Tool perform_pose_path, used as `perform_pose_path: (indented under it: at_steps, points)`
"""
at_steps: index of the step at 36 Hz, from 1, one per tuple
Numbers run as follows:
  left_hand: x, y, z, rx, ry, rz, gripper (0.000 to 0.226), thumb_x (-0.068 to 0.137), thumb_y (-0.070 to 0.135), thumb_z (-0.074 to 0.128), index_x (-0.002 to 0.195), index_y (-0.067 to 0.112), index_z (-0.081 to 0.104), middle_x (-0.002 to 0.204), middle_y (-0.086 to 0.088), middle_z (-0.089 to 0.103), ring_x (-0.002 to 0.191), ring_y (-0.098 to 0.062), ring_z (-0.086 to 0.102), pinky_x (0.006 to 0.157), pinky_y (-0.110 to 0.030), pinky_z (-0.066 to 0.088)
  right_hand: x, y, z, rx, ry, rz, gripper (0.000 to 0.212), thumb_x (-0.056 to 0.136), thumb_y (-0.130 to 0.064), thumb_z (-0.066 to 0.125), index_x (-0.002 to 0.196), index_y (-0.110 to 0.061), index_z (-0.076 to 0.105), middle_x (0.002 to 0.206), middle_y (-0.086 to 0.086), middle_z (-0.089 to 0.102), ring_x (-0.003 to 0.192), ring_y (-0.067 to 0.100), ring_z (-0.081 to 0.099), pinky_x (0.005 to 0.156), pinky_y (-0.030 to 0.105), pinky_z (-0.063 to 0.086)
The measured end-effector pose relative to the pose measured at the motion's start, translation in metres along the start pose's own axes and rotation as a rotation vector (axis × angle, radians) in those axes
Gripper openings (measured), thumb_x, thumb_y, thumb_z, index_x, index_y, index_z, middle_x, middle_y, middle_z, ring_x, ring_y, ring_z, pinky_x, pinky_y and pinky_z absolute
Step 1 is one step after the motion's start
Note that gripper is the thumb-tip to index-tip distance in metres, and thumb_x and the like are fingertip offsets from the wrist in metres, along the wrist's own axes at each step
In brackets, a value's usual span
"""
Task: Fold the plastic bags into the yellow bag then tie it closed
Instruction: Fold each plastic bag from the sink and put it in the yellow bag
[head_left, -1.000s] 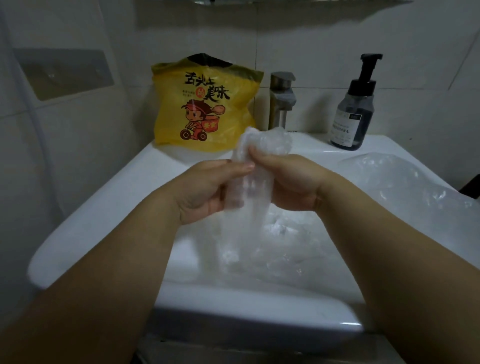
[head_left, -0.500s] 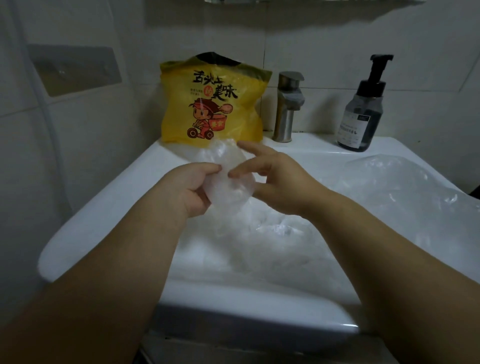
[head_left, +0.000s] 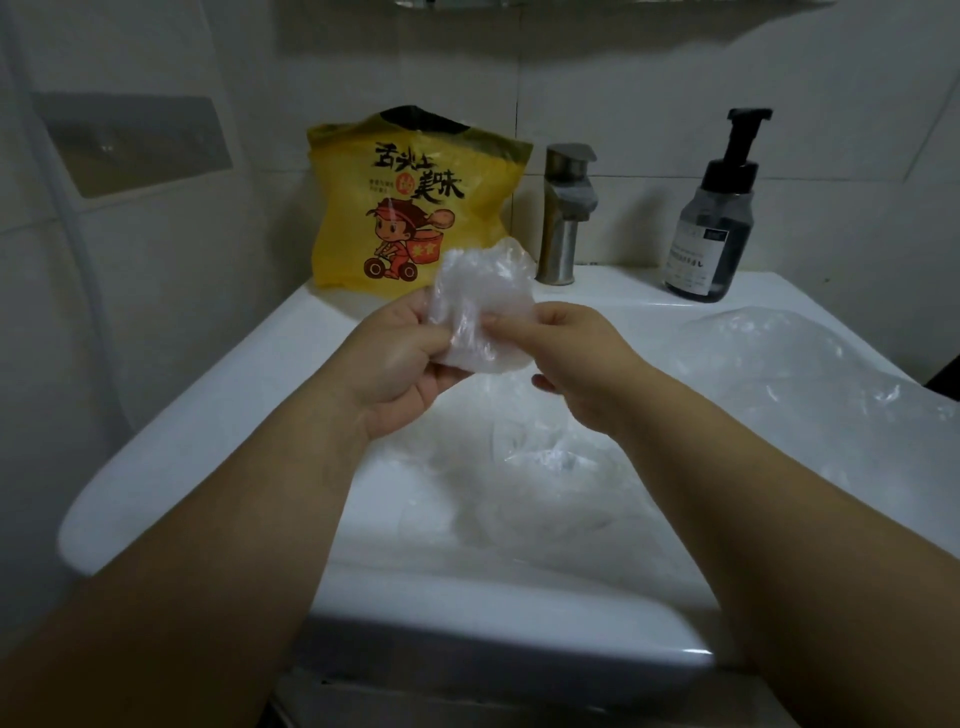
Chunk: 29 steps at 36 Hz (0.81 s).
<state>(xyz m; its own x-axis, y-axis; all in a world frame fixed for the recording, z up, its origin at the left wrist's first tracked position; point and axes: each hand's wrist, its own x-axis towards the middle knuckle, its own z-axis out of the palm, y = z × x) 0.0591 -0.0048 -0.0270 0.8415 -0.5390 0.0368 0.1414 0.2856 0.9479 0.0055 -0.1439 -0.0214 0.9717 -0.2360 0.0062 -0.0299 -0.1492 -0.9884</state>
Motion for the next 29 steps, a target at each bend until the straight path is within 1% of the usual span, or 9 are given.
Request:
perform_pose_path:
  at_steps: [3,7,12,14,16,18,21,25,29]
  points:
    - [-0.002,0.0,0.001,-0.066,-0.069,-0.024,0.053,0.09,-0.019,0.032,0.135,0.003,0.05,0.129,-0.02,0.06,0.115,-0.027,0.062,0.085,-0.031,0.057,0.0,-0.002,-0.003,0.235,-0.07,0.153,0.027,0.082,-0.029,0.072,0.1,-0.013,0.059,0.113,0.009,0.064,0.106,0.026,0.06,0.085,0.038,0.054]
    - [-0.004,0.0,-0.001,0.006,-0.081,-0.057,0.057,0.069,0.001,0.053,0.125,0.004,0.056,0.121,-0.017,0.061,0.107,-0.025,0.06,0.08,-0.03,0.056,0.0,-0.006,-0.007,0.436,-0.062,0.186,0.022,0.083,-0.013,0.069,0.1,-0.006,0.057,0.1,0.014,0.067,0.084,0.025,0.068,0.067,0.029,0.06]
    - [-0.002,0.001,-0.003,0.033,-0.078,-0.055,0.067,0.068,0.035,0.074,0.127,0.007,0.058,0.125,-0.011,0.065,0.117,-0.027,0.061,0.097,-0.041,0.049,0.002,-0.006,-0.011,0.333,-0.099,0.091,0.037,0.081,0.003,0.066,0.116,0.001,0.053,0.105,0.016,0.065,0.089,0.028,0.068,0.074,0.031,0.06]
    - [-0.003,-0.003,0.0,0.115,-0.098,-0.066,0.061,0.077,0.032,0.075,0.129,0.008,0.057,0.125,-0.011,0.065,0.117,-0.025,0.062,0.097,-0.039,0.051,0.004,-0.004,-0.011,0.276,-0.167,0.11,0.053,0.078,0.004,0.07,0.127,0.003,0.048,0.111,0.019,0.064,0.091,0.03,0.069,0.076,0.034,0.059]
    - [-0.001,-0.006,0.001,0.211,0.013,-0.039,0.05,0.082,0.025,0.074,0.126,0.007,0.06,0.119,-0.01,0.069,0.111,-0.024,0.065,0.089,-0.034,0.055,0.004,-0.002,-0.009,0.228,-0.185,0.145,0.075,0.073,0.002,0.075,0.139,-0.002,0.039,0.12,0.02,0.061,0.099,0.033,0.068,0.084,0.041,0.057]
    - [0.002,-0.007,-0.003,0.173,0.12,0.001,0.039,0.087,0.016,0.066,0.124,0.005,0.06,0.117,-0.011,0.069,0.107,-0.022,0.067,0.084,-0.031,0.056,0.006,-0.002,-0.008,0.251,-0.171,0.159,0.081,0.073,0.0,0.076,0.142,-0.005,0.036,0.119,0.019,0.061,0.107,0.036,0.064,0.09,0.043,0.055]
    - [0.004,-0.003,-0.005,0.029,0.174,0.055,0.033,0.091,0.007,0.06,0.124,0.002,0.059,0.117,-0.013,0.069,0.106,-0.022,0.068,0.085,-0.03,0.057,0.005,-0.002,-0.008,0.381,-0.19,0.166,0.058,0.08,-0.008,0.072,0.132,-0.003,0.048,0.118,0.018,0.064,0.097,0.028,0.065,0.074,0.031,0.057]
    - [0.002,-0.001,-0.002,-0.016,0.204,0.082,0.028,0.091,0.002,0.059,0.119,0.001,0.061,0.112,-0.014,0.07,0.1,-0.023,0.069,0.076,-0.028,0.059,0.001,-0.001,-0.002,0.368,-0.249,0.195,0.017,0.088,-0.006,0.063,0.105,-0.004,0.06,0.109,0.019,0.067,0.094,0.028,0.065,0.076,0.035,0.058]
    - [0.001,0.002,-0.003,-0.063,0.187,0.032,0.011,0.09,0.002,0.058,0.098,0.005,0.065,0.094,-0.01,0.069,0.08,-0.016,0.068,0.067,-0.027,0.059,0.003,-0.004,-0.006,0.449,-0.178,0.142,0.016,0.092,-0.003,0.054,0.108,-0.002,0.059,0.108,0.021,0.068,0.089,0.027,0.065,0.072,0.029,0.058]
